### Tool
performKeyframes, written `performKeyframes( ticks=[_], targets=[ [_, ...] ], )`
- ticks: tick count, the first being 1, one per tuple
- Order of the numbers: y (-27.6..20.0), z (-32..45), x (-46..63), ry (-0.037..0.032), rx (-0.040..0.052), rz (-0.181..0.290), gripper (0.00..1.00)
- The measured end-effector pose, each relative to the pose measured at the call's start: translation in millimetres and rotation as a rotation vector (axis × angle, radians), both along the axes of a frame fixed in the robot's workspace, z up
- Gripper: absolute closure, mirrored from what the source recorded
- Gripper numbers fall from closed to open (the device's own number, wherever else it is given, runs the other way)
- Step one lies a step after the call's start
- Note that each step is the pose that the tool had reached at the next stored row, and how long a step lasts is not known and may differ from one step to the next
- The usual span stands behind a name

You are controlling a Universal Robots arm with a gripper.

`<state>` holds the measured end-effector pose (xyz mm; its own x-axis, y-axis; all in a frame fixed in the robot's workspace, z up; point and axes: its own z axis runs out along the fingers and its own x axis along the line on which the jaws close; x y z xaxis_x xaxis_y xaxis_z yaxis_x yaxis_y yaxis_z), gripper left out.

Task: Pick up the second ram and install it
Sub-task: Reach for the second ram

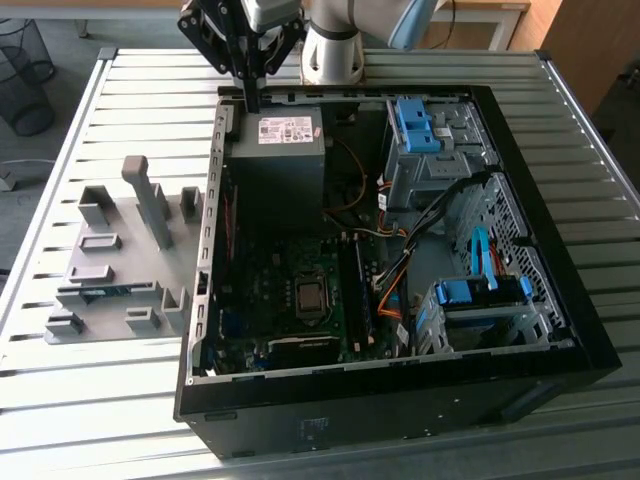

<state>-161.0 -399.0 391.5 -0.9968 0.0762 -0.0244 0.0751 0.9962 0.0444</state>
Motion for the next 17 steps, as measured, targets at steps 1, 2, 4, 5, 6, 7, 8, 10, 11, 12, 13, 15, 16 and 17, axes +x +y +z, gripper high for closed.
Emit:
performKeyframes(
  ticks=[1, 2, 4, 5, 6, 7, 8, 10, 11, 12, 13, 15, 16, 17],
  targets=[
    [0.0, -0.1, -0.6, 0.0000, 0.0000, 0.000, 0.90],
    [0.0, -0.1, -1.1, 0.0000, 0.0000, 0.000, 0.90],
    [0.0, -0.1, -2.2, 0.0000, 0.0000, 0.000, 0.90],
    [0.0, -0.2, -2.8, 0.0001, -0.0001, 0.000, 0.90],
    [0.0, -0.2, -3.8, 0.0001, 0.0000, 0.000, 0.90],
    [0.0, -0.2, -4.6, 0.0000, 0.0000, 0.000, 0.90],
    [0.0, -0.3, -5.5, 0.0000, 0.0000, 0.000, 0.90],
    [0.0, -0.3, -7.3, 0.0000, 0.0000, 0.000, 0.90],
    [0.0, -0.4, -7.9, -0.0001, 0.0000, 0.000, 0.90],
    [0.0, -0.4, -8.5, 0.0000, 0.0000, 0.000, 0.90],
    [0.0, -0.4, -9.2, 0.0000, 0.0000, 0.000, 0.90],
    [0.0, -0.5, -10.6, 0.0001, -0.0001, 0.000, 0.90],
    [0.0, -0.6, -11.1, 0.0000, 0.0001, 0.000, 0.90],
    [0.0, -0.6, -12.1, 0.0001, -0.0001, 0.000, 0.90]
  ],
)
